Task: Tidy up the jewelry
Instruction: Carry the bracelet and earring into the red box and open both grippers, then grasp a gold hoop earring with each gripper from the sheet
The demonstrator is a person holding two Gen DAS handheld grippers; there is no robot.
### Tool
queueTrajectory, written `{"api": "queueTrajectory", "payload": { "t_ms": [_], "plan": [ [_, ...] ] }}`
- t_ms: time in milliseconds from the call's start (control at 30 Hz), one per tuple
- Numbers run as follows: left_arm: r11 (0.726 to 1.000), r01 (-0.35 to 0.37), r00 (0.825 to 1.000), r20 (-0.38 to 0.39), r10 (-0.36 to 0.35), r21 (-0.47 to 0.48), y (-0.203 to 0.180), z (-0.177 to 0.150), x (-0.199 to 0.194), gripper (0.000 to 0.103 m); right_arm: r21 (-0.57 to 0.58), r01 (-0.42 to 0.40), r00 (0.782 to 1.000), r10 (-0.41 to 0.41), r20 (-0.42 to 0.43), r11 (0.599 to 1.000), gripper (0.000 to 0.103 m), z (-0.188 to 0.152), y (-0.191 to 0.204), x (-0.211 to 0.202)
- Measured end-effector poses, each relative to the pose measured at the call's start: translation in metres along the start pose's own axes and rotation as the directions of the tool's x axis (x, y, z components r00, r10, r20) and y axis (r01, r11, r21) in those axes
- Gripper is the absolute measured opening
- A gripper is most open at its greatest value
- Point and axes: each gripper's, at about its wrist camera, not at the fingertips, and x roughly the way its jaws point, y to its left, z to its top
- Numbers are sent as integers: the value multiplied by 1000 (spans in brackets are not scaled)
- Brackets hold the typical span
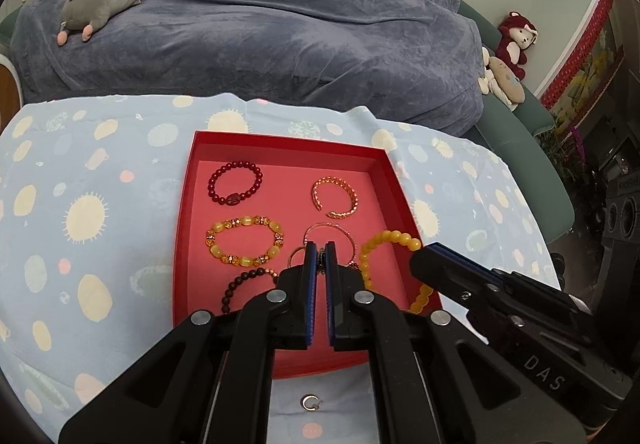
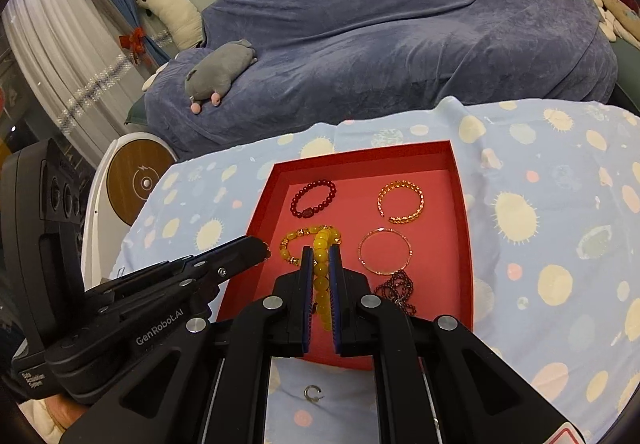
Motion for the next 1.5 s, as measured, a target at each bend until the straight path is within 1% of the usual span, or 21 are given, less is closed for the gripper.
{"api": "queueTrajectory", "payload": {
  "t_ms": [67, 133, 300, 433, 467, 500, 533, 567, 600, 633, 667, 767, 833, 1067, 1333, 1500],
  "plan": [
    [1000, -5, 999, -32, 5, -2, 4, -2, 18, 4, 21, 7, 999, -7, -40, 1000, 7, -3, -9, 21],
    [1000, -17, 997, -69, 17, -3, 8, -7, 36, 4, 24, 38, 996, -36, -76, 999, 7, -10, -18, 39],
    [999, -40, 990, -136, 39, -2, 20, -24, 66, 4, 13, 109, 986, -107, -128, 994, 7, -24, -37, 61],
    [999, -54, 990, -130, 54, 5, 23, -34, 70, 4, -3, 131, 981, -130, -146, 991, 8, -29, -43, 69],
    [998, -57, 991, -123, 57, 2, 23, -35, 69, 5, -10, 144, 980, -144, -139, 989, 8, -30, -42, 68],
    [998, -60, 991, -117, 59, 1, 22, -37, 67, 11, -23, 159, 979, -160, -126, 987, 11, -30, -41, 66],
    [998, -67, 992, -105, 67, 2, 22, -38, 65, 26, -36, 172, 978, -175, -115, 984, 16, -31, -38, 64],
    [997, -80, 993, -89, 80, 4, 21, -39, 61, 34, -46, 178, 978, -182, -105, 983, 19, -31, -36, 62],
    [996, -92, 993, -72, 92, 8, 20, -40, 58, 46, -50, 181, 978, -185, -98, 982, 22, -31, -34, 60],
    [995, -103, 993, -60, 104, 11, 19, -39, 55, 51, -53, 182, 978, -186, -90, 982, 28, -32, -32, 56],
    [994, -111, 992, -54, 112, 14, 18, -40, 53, 51, -55, 188, 978, -192, -81, 981, 29, -32, -30, 53],
    [994, -111, 993, -50, 111, 16, 16, -42, 46, 51, -50, 180, 980, -184, -72, 982, 30, -35, -28, 44],
    [993, -118, 992, -44, 118, 22, 15, -45, 41, 51, -48, 176, 981, -179, -69, 983, 31, -38, -27, 38],
    [994, -108, 994, -26, 109, 33, 6, -59, 18, 51, -41, 182, 982, -184, -49, 982, 31, -53, -25, 11],
    [992, -116, 993, -21, 117, 41, -3, -82, -2, 51, -54, 222, 973, -225, -52, 974, 31, -83, -30, -13],
    [991, -124, 992, -29, 126, 46, -6, -102, -9, 51, -66, 248, 964, -253, -78, 966, 31, -107, -38, -21]
  ]
}}
